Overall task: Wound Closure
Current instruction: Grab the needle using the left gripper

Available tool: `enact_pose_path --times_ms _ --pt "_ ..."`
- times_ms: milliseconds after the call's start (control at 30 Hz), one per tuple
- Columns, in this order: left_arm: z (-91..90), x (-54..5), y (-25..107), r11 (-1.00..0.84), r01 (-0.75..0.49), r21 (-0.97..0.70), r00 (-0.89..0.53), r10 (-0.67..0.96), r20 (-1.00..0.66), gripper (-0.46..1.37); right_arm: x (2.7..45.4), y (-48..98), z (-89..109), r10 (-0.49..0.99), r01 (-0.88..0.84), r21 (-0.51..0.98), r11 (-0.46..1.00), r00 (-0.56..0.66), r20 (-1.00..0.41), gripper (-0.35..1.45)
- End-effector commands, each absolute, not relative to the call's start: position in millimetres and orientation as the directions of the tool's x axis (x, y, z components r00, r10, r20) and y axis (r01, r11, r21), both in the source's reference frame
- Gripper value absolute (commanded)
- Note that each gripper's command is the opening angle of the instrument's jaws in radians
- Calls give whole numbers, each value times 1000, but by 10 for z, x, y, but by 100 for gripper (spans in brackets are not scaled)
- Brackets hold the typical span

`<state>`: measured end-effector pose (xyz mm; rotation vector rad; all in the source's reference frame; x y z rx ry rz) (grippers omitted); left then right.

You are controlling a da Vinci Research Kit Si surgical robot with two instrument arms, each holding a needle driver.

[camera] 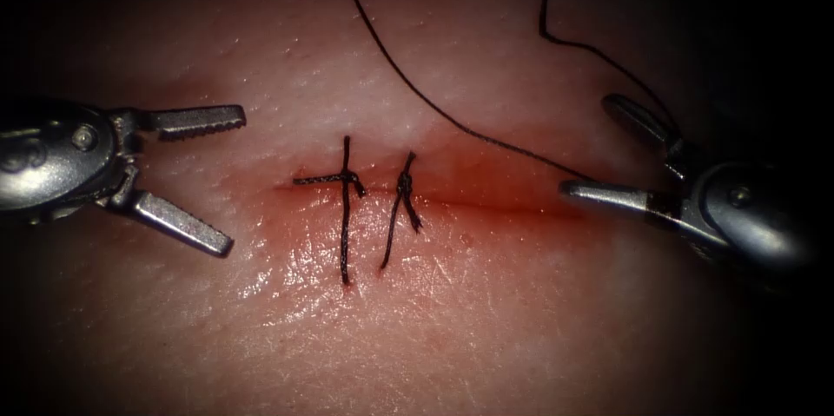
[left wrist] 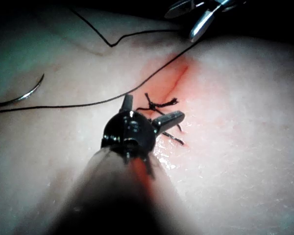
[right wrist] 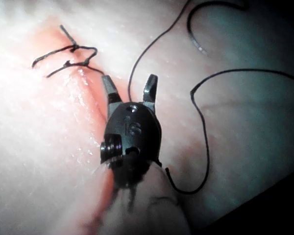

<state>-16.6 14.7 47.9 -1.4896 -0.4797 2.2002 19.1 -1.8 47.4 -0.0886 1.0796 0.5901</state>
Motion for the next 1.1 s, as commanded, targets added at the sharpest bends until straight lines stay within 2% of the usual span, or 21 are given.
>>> enact_pose_path --times_ms 33,167,300,533,600,867,967,1000,1100 --pt "479 -165 147 -844 -164 -510 -324 535 -780 72 191 -19 473 410 -486 217 846 334 -849 135" --pt "477 -168 155 -838 -163 -521 -323 544 -774 78 191 -17 471 406 -484 214 848 337 -849 135" --pt "478 -177 174 -828 -161 -537 -321 559 -765 101 191 -17 471 401 -482 209 851 340 -851 134" --pt "496 -196 200 -880 -150 -450 -404 470 -785 102 191 -17 471 401 -482 209 851 340 -851 134" --pt "508 -206 209 -904 -136 -406 -454 421 -785 109 191 -17 471 401 -482 209 851 340 -851 134" --pt "556 -234 231 -951 -99 -294 -594 293 -749 102 190 -18 470 401 -481 209 851 339 -851 135" --pt "580 -245 235 -960 -95 -265 -615 266 -743 89 189 -18 470 401 -480 209 852 339 -851 135" --pt "587 -248 236 -961 -98 -260 -616 263 -742 75 189 -18 470 401 -480 209 852 339 -851 135" --pt "615 -259 235 -967 -88 -238 -630 239 -739 69 189 -19 470 399 -480 209 852 339 -852 135"
